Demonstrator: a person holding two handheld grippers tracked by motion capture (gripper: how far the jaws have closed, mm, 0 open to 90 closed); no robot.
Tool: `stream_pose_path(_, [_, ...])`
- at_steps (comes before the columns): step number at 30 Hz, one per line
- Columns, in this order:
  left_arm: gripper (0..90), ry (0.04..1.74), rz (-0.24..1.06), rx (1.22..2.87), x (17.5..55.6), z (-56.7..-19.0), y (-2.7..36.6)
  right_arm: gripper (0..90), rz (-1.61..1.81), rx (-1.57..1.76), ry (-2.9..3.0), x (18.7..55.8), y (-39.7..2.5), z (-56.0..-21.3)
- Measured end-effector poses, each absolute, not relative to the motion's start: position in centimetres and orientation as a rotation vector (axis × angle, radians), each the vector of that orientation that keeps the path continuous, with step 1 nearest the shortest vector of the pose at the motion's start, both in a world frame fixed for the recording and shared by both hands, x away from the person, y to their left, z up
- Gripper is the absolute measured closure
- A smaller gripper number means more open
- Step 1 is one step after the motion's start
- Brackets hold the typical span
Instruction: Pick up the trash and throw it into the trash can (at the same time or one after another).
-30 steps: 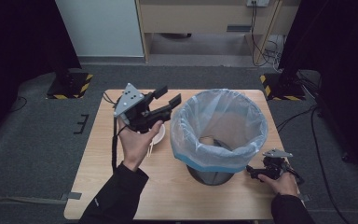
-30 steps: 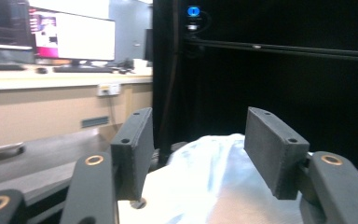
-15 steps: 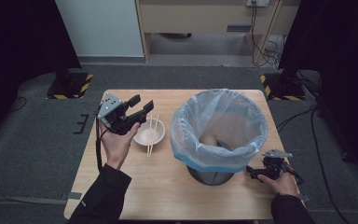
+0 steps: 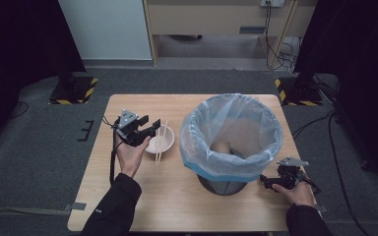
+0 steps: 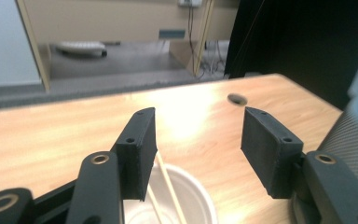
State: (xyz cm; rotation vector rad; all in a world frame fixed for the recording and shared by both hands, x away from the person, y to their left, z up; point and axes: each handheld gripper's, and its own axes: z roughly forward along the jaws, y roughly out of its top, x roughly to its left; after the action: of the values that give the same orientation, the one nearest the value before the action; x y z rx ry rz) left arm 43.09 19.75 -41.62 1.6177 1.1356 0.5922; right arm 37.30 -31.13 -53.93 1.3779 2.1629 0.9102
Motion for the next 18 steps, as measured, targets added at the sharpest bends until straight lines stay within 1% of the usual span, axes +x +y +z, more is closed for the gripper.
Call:
stream_pose_path(10, [49.6,1.241,0.557,1.704,44.7,-45.5,19.6,2.0,0.913,1.375,2.166,37.3,-31.1,-53.9])
stream_pose_path(18, [52.9,1.290,0.544,1.761,45.2,-47.6,19.8,2.0,0.913,1.376,2.165,37.3,-31.1,-53.9])
